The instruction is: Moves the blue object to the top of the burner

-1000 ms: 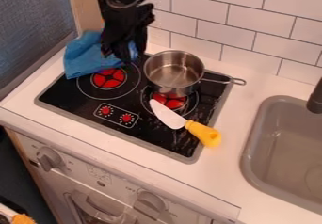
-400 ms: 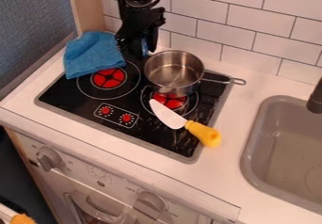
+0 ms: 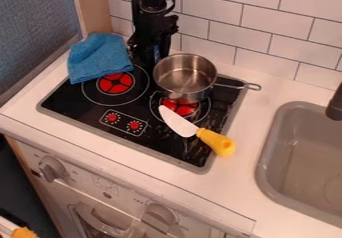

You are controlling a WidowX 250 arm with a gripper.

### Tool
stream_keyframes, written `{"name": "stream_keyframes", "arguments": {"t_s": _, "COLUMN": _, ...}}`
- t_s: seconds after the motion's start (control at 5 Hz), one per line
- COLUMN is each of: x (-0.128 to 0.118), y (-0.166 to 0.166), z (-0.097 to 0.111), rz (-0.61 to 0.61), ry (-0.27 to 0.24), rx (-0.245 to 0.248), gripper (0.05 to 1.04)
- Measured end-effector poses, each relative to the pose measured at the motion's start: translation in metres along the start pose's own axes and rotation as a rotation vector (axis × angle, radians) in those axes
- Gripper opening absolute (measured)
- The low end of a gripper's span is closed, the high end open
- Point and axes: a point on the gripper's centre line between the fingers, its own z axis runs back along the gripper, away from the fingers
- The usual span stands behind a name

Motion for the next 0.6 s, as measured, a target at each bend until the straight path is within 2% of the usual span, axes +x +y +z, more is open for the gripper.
{"name": "stream_keyframes", "arguments": {"t_s": 0.2, "x": -0.006, "y": 0.0005, "z": 0.0004, "rz": 0.024, "ry": -0.008, "rx": 0.025, "gripper": 0.815}}
{"name": "stream_keyframes", "arguments": {"t_s": 0.4, "x": -0.0083, "y": 0.0027, "z": -0.0007, "rz": 0.026, "ry": -0.008, "rx": 0.023, "gripper": 1.0}}
{"name": "stream_keyframes", "arguments": {"t_s": 0.6, "x": -0.0117, "y": 0.0081, "z": -0.0007, "rz": 0.026, "ry": 0.002, "rx": 0.036, "gripper": 1.002}}
